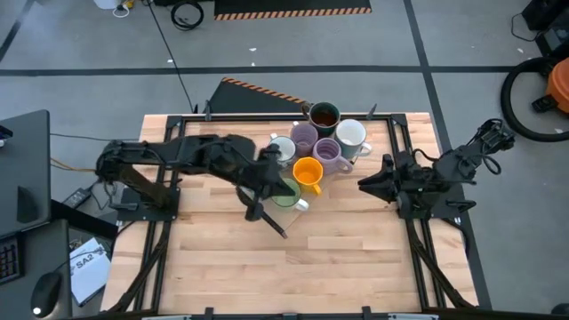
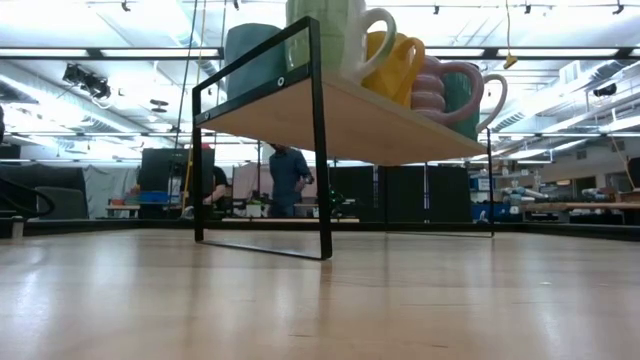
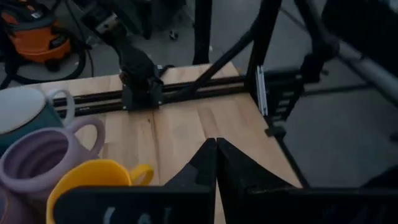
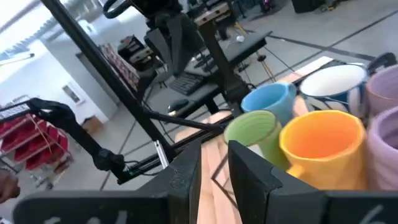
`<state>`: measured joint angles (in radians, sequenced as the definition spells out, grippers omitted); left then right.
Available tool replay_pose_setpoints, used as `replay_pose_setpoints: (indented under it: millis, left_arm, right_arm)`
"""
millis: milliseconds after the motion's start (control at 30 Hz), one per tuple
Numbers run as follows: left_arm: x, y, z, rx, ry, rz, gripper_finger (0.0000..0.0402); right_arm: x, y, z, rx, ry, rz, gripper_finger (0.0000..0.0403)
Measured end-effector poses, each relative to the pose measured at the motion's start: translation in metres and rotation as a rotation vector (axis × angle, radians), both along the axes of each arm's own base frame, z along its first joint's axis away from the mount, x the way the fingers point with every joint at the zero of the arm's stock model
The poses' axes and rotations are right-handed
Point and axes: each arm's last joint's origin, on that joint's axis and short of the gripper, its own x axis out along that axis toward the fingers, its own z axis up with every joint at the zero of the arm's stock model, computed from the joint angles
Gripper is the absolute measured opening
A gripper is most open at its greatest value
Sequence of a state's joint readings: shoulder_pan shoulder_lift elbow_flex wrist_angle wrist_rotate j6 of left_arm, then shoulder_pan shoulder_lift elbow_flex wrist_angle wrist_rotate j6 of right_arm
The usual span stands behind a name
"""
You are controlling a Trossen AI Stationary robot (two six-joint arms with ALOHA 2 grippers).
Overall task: Place coffee mugs
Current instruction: Return to Home Position
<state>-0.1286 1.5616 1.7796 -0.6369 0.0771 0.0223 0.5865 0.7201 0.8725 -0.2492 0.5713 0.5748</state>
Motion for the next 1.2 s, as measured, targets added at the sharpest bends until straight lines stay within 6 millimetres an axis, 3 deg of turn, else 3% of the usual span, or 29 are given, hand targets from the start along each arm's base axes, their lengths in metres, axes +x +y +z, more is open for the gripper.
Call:
replay_pose_setpoints:
  millis: [167, 433, 1000, 1200]
  left_arm:
    - [-0.023, 0.010, -0.005, -0.078, -0.097, 0.048, 0.0010]
    - [-0.057, 0.022, -0.036, -0.232, -0.221, 0.118, 0.0009]
    - [-0.127, 0.039, -0.103, -0.424, -0.322, 0.321, 0.0009]
    - [-0.152, 0.041, -0.115, -0.466, -0.354, 0.372, 0.0009]
  right_arm:
    - [-0.015, -0.010, -0.017, 0.024, -0.042, -0.005, 0.0086]
    - [-0.032, -0.022, -0.038, 0.057, -0.074, -0.011, 0.0086]
    - [-0.059, -0.040, -0.064, 0.132, -0.187, -0.014, 0.0086]
    - [-0.066, -0.044, -0.068, 0.150, -0.215, -0.014, 0.0086]
